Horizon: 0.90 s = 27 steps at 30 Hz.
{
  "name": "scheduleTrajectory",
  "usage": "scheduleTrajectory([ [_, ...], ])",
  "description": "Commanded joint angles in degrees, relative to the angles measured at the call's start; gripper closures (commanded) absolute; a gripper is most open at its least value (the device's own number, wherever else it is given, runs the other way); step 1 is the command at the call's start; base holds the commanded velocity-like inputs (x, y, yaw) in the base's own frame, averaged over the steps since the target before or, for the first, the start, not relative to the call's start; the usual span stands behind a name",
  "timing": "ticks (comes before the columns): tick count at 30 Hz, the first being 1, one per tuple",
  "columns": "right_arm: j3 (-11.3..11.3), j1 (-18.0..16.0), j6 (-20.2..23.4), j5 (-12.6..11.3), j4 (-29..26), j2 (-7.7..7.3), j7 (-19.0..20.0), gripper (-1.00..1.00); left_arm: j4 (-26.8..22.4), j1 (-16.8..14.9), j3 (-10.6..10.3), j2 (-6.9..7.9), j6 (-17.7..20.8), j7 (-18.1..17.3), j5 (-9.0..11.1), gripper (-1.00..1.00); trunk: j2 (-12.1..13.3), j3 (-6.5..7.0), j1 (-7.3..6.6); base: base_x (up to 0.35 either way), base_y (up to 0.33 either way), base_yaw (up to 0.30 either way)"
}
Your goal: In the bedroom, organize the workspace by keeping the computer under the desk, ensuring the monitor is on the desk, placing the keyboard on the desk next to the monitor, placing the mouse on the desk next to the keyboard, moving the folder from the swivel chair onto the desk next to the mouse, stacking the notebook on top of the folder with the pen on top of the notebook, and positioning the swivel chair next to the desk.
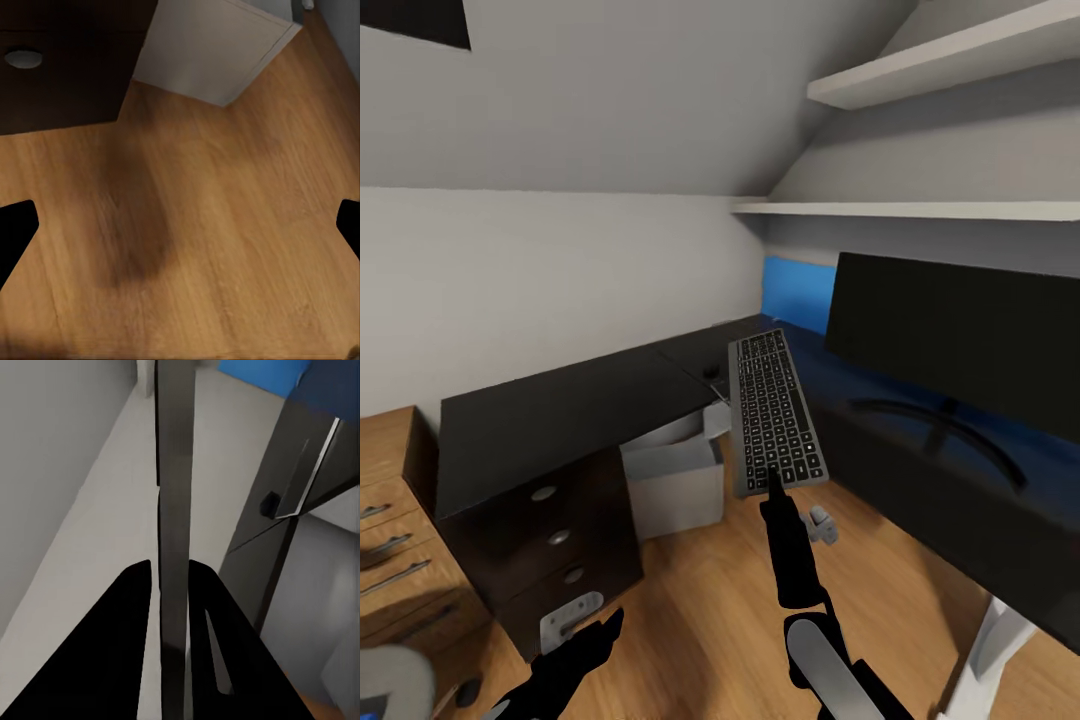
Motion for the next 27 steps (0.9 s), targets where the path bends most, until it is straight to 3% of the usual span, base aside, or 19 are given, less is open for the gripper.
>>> scheduleTrajectory([
  [1,0.13,-0.06,-0.32,-0.26,-0.02,-0.01,0.1,1.0,-0.09,0.0,-0.05,0.02,0.14,0.51,0.62,-1.0,-0.03,-0.11,-0.02,-0.115,0.096,-0.171],
  [7,0.13,-0.06,-0.32,-0.26,-0.02,-0.01,0.1,1.0,-0.07,0.0,-0.05,0.0,0.17,0.51,0.65,-1.0,-0.03,-0.54,-0.02,-0.084,0.036,-0.164],
  [14,0.12,-0.06,-0.32,-0.26,-0.02,-0.01,0.1,1.0,-0.06,0.0,-0.05,-0.01,0.17,0.51,0.65,-1.0,-0.03,-1.05,-0.02,-0.263,0.003,-0.16],
  [27,0.13,-0.06,-0.32,-0.19,-0.02,0.01,-0.39,1.0,-0.06,0.0,-0.05,-0.02,0.17,0.51,0.65,-1.0,-0.03,-2.0,-0.02,-0.034,0.015,-0.181],
])
